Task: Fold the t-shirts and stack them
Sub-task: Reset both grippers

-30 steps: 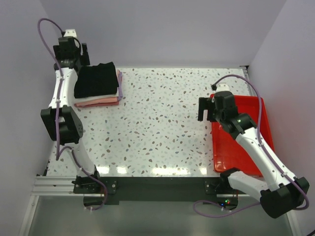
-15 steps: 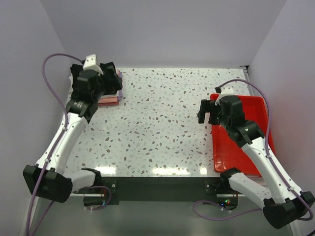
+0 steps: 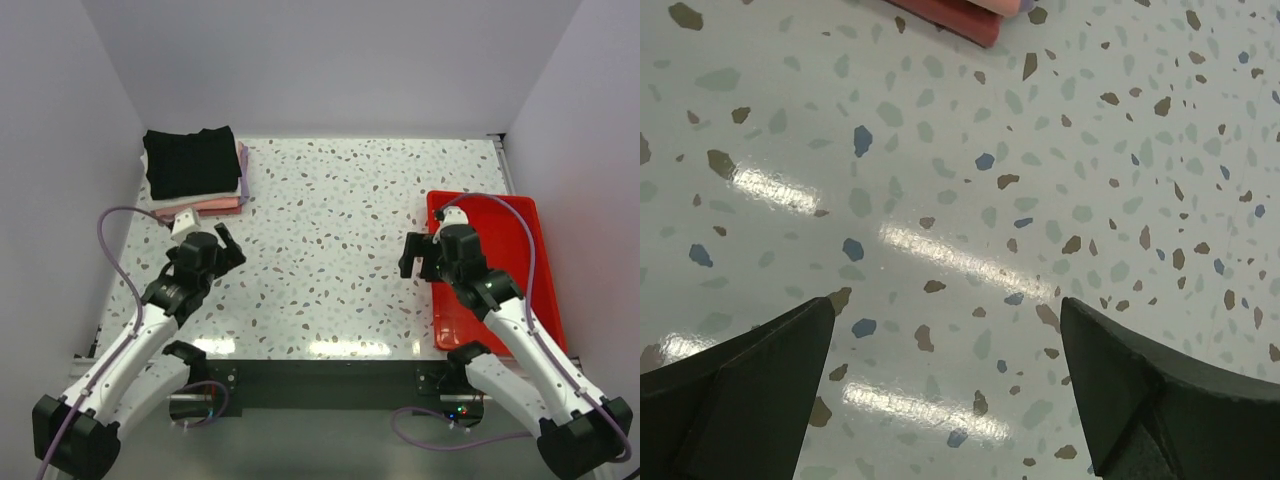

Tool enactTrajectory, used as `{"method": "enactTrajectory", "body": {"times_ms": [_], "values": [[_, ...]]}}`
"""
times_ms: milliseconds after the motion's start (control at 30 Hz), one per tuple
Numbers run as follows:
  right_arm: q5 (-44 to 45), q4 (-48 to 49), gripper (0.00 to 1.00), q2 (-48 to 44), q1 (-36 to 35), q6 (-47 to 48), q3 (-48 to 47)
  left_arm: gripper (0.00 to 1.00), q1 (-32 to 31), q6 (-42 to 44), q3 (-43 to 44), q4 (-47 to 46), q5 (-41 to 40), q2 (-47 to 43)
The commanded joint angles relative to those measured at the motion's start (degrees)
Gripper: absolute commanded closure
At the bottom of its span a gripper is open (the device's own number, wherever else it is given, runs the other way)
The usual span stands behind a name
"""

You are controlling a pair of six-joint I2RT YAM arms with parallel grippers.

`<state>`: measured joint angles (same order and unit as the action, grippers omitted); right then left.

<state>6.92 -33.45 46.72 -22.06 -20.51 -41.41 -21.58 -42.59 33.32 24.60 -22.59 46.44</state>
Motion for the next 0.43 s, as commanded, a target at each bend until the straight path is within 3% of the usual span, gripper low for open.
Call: {"method": "enactTrajectory", "body": {"times_ms": [0,133,400], "values": [[1.9,5.5,0.01,-1.4,0.2,-3.8,3.0,0.0,-0.7,-4.7,-3.3,0.8,-6.3,-4.6],[1.6,9.3,0.01,-3.0,0.1,-5.2,7.2,0.0,-0.9,-4.8,-7.5,-1.0,-7.2,-8.6],[6.0,7.4,0.01,-6.2,0.1,-5.3,8.2,0.0,-1.0,-5.0,-6.8,-0.5,-8.3,-10.9]]}}
